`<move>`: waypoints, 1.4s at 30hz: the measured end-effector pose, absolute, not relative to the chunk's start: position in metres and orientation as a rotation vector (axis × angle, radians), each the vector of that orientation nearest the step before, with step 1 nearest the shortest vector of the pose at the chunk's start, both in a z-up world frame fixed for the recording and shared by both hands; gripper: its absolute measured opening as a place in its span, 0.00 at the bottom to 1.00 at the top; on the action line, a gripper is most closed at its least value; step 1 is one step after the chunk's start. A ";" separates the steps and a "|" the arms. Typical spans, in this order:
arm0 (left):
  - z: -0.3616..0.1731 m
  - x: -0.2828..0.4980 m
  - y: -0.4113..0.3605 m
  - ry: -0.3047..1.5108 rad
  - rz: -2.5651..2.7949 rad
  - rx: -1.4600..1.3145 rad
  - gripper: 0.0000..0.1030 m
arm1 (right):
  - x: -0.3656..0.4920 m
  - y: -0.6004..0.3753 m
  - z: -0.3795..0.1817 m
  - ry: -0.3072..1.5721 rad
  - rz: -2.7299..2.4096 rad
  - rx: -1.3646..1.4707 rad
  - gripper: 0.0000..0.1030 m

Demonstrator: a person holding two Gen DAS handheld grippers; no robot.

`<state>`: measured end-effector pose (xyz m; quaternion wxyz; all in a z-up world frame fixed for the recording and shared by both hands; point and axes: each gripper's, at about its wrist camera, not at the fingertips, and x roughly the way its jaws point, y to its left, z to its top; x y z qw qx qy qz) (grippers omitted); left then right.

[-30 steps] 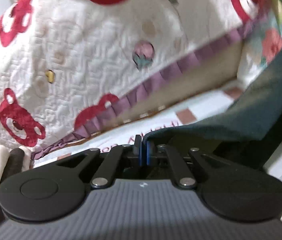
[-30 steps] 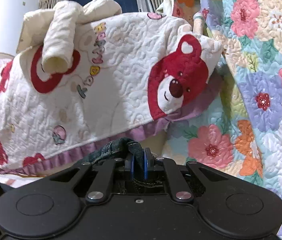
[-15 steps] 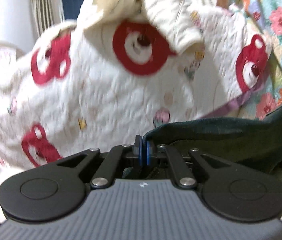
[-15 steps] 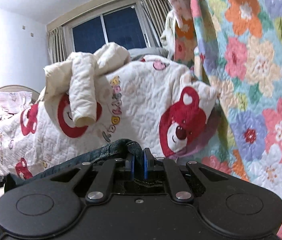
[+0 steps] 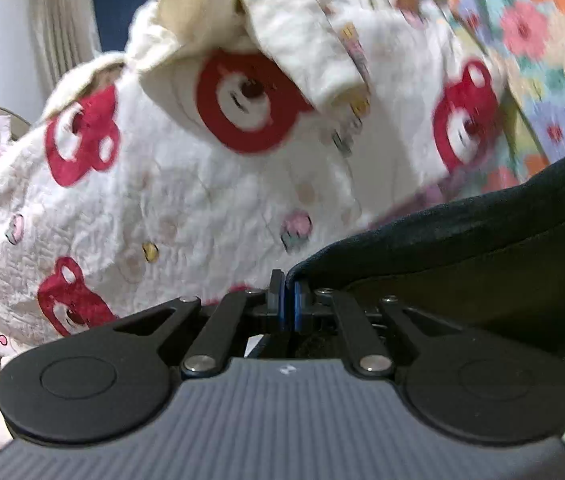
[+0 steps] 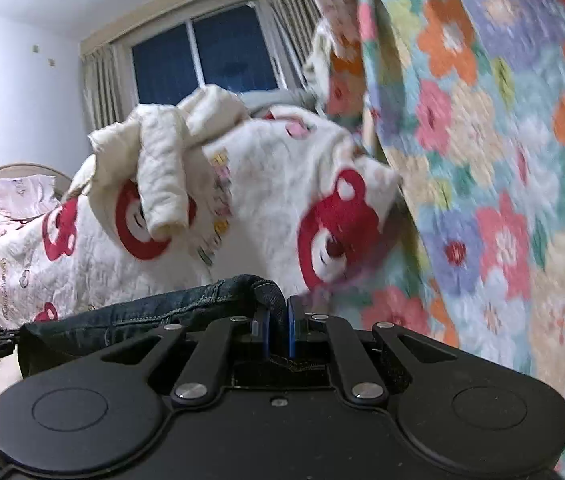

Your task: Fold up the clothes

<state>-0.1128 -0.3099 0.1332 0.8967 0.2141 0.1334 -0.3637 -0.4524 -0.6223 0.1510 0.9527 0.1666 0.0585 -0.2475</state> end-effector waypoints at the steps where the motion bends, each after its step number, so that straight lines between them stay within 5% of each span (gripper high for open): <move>1: 0.127 -0.112 -0.315 0.291 -0.764 0.486 0.04 | -0.451 -0.626 0.143 0.117 -0.511 0.378 0.08; 9: 0.132 0.011 -0.436 0.314 -0.771 0.659 0.05 | -0.311 -0.701 0.142 0.242 -0.615 0.189 0.10; 11: 0.115 0.050 -0.475 0.284 -0.664 0.696 0.10 | -0.262 -0.715 0.129 0.228 -0.751 -0.037 0.29; 12: 0.103 0.067 -0.494 0.303 -0.616 0.717 0.17 | -0.240 -0.722 0.122 0.235 -0.807 -0.135 0.47; 13: 0.089 0.082 -0.509 0.344 -0.584 0.723 0.26 | -0.222 -0.729 0.110 0.278 -0.841 -0.191 0.53; 14: 0.077 0.090 -0.519 0.369 -0.574 0.716 0.36 | -0.207 -0.735 0.100 0.323 -0.868 -0.217 0.53; 18: 0.042 0.078 -0.514 0.421 -0.636 0.661 0.49 | -0.225 -0.741 0.072 0.420 -0.743 0.042 0.53; 28: -0.007 0.016 -0.423 0.587 -0.796 0.629 0.67 | -0.351 -0.742 -0.025 0.659 -0.639 0.469 0.57; 42: -0.055 -0.035 -0.326 0.797 -0.776 0.499 0.68 | -0.388 -0.753 -0.137 0.611 -0.646 1.224 0.57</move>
